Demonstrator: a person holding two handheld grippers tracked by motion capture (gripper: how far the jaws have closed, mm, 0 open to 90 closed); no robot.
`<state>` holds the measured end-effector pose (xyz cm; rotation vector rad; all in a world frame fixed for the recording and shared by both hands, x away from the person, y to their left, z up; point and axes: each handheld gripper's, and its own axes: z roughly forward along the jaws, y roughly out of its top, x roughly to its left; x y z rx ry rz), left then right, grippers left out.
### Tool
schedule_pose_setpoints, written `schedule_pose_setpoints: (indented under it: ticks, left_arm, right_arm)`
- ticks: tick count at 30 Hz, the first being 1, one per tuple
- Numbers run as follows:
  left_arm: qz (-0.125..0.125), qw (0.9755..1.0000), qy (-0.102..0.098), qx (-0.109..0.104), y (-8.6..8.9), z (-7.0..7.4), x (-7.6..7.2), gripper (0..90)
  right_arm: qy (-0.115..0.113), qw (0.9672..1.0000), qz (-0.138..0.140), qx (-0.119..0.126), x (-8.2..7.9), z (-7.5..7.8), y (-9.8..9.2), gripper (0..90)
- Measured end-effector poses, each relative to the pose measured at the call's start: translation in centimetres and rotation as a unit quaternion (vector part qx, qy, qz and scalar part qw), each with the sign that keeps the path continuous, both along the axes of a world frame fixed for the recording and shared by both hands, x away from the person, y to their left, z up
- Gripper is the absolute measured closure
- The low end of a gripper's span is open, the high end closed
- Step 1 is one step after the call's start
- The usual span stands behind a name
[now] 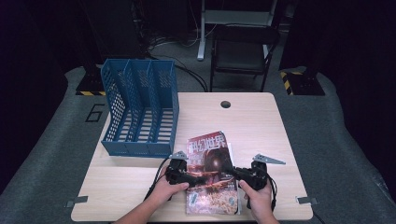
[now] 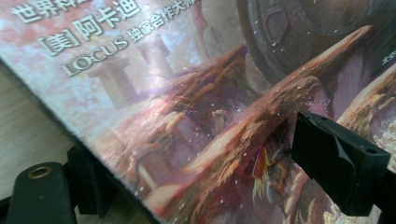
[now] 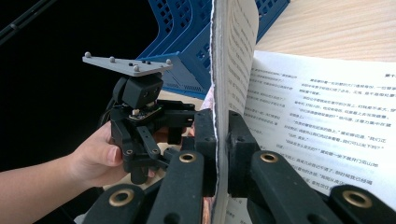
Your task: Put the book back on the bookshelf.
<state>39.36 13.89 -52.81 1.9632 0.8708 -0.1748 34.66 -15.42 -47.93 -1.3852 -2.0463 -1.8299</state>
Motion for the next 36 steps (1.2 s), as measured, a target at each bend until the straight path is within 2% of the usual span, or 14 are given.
schedule_pose_setpoints:
  ticks: [1, 5, 12, 13, 14, 17, 20, 23, 25, 31, 33, 34, 35, 36]
  left_arm:
    - [-0.009, 0.9999, 0.003, -0.004, -0.3, 0.0, 0.0, 14.3]
    - [-0.005, 1.0, -0.003, 0.001, -0.2, 0.1, 0.0, 16.3]
    - [0.013, 0.9999, -0.002, -0.005, 0.4, 0.6, -0.1, 34.0]
    - [0.016, 0.9998, -0.003, -0.006, 0.6, 0.7, -0.2, 34.0]
    - [0.023, 0.9997, -0.006, -0.009, 0.6, 0.7, -0.2, 39.1]
    - [0.03, 0.9994, 0.0, -0.018, 1.4, 1.4, -0.4, 49.8]
    - [0.038, 0.9989, 0.001, -0.027, 1.5, 1.7, -0.5, 56.9]
    - [0.032, 0.9991, 0.008, -0.026, 1.8, 2.0, -0.5, 62.2]
    - [0.028, 0.9992, 0.007, -0.028, 1.9, 2.2, -0.5, 64.5]
    - [0.026, 0.9991, 0.013, -0.03, 2.1, 2.5, -0.5, 68.5]
    - [0.019, 0.9989, 0.026, -0.034, 2.3, 2.5, -0.3, 69.7]
    - [0.019, 0.9989, 0.026, -0.034, 2.3, 2.5, -0.3, 70.2]
    - [0.025, 0.9982, 0.035, -0.043, 2.4, 2.6, -0.3, 70.6]
    - [0.017, 0.9987, 0.032, -0.036, 2.5, 2.6, -0.3, 71.0]
  right_arm:
    - [-0.001, 1.0, 0.002, 0.0, 0.0, 0.0, 0.0, 86.1]
    - [0.0, 1.0, -0.002, -0.002, 0.1, 0.0, -0.1, 86.1]
    - [0.008, 1.0, -0.005, 0.001, 0.5, -0.4, -0.5, 85.7]
    - [0.012, 0.9999, -0.007, 0.002, 0.5, -0.5, -0.5, 85.4]
    - [0.019, 0.9998, -0.007, 0.002, 0.6, -0.6, -0.6, 84.9]
    - [0.017, 0.9998, -0.006, 0.005, 0.8, -0.7, -0.7, 84.7]
    - [0.026, 0.9996, -0.007, 0.005, 0.8, -0.7, -0.7, 84.7]
    - [0.022, 0.9997, -0.007, 0.0, 0.9, -0.8, -0.7, 84.4]
    - [0.024, 0.9996, -0.008, -0.008, 1.0, -0.8, -0.8, 84.4]
    - [0.028, 0.9996, -0.007, -0.008, 1.2, -1.0, -1.0, 84.1]
    - [0.038, 0.9992, -0.007, -0.008, 1.3, -1.1, -1.1, 83.8]
    - [0.038, 0.9992, -0.005, -0.008, 1.5, -1.2, -1.1, 83.6]
    - [0.041, 0.9991, -0.004, -0.008, 1.6, -1.2, -1.1, 83.4]
    - [0.043, 0.999, -0.005, -0.01, 1.7, -1.3, -1.2, 83.3]
